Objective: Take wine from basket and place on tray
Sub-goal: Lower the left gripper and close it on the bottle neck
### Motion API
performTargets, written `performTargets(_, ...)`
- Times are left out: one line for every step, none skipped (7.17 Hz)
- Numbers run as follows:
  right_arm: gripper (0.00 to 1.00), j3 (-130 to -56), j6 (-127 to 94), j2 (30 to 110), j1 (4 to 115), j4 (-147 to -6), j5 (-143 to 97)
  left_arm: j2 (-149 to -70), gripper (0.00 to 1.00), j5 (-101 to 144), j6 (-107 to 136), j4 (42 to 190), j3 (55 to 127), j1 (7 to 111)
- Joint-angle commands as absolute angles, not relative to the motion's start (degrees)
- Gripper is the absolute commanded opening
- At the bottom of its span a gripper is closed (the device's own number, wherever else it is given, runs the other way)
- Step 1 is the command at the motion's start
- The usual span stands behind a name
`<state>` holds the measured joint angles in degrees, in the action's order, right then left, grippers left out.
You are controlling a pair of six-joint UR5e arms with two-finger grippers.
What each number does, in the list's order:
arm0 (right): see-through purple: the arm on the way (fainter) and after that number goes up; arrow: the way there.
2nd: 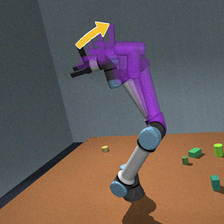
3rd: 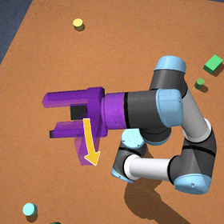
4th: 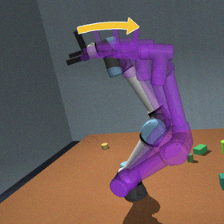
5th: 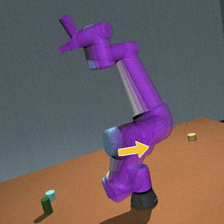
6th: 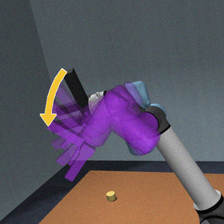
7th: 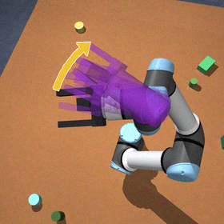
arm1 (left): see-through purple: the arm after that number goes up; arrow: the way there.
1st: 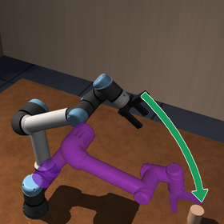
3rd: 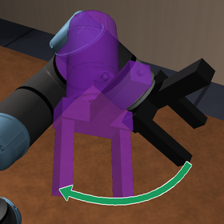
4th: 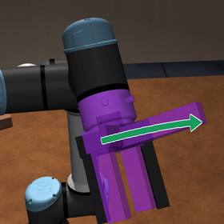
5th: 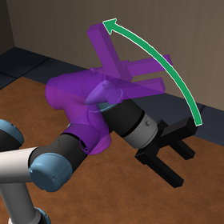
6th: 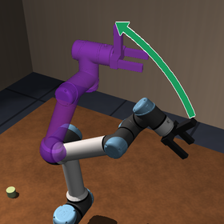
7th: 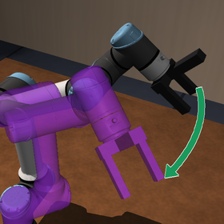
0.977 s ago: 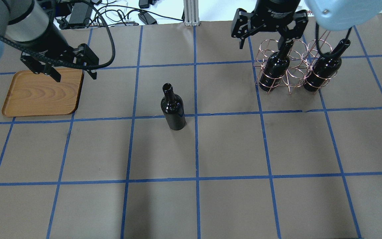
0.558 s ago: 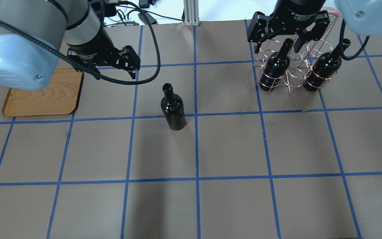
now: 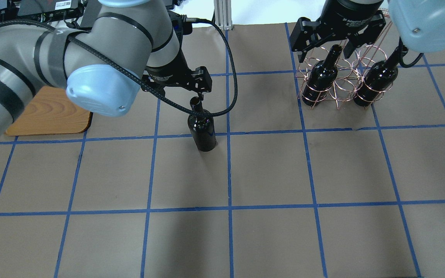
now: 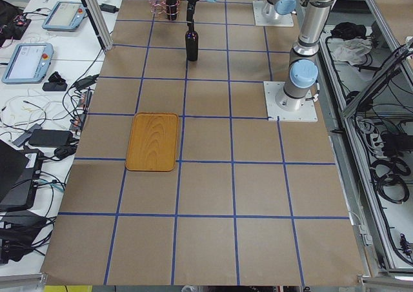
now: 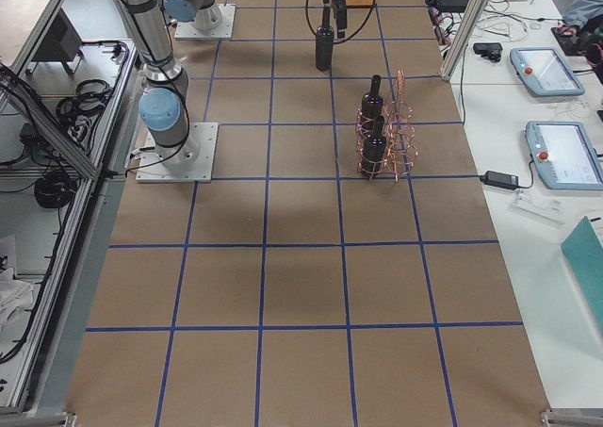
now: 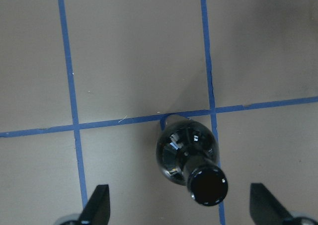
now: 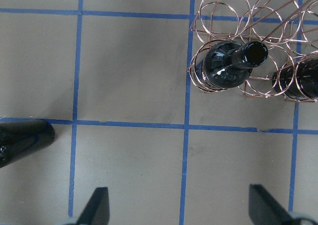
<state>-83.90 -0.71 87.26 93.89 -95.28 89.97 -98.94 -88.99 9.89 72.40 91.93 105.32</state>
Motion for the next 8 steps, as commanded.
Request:
performTargets(1.00, -83.94, -0.53, 87.19, 93.87, -95.62, 90.09, -102.03, 1.00, -88.95, 10.03, 68.83, 91.93, 106.87)
performTargets(1.00, -83.94, -0.53, 87.27, 93.87, -95.62, 90.09, -103.09, 0.99, -88.95, 9.41, 68.82, 92.11, 106.96)
performTargets(1.00, -83.94, -0.53, 87.28, 93.78, -95.62, 90.09, -103.79, 0.93, -89.12, 7.66, 68.91, 92.11, 106.88)
performTargets(1.00, -83.94, -0.53, 87.28, 93.78, -95.62, 90.00, -103.89, 0.90, -89.30, 7.56, 69.17, 92.11, 106.96)
performTargets(1.00, -83.94, -0.53, 87.36, 93.78, -95.62, 90.09, -103.89, 0.86, -89.56, 7.38, 69.69, 92.11, 106.88)
performTargets(1.00, -83.94, -0.53, 87.36, 93.78, -95.62, 90.00, -104.23, 0.81, -89.56, 7.38, 69.70, 92.11, 106.88)
performTargets(1.00, -83.94, -0.53, 87.45, 93.78, -95.54, 90.17, -104.41, 0.78, -89.65, 7.38, 69.78, 92.11, 106.88)
performTargets(1.00, -83.94, -0.53, 87.45, 93.78, -95.28, 90.18, -104.41, 0.65, -89.74, 7.38, 69.96, 92.11, 106.88)
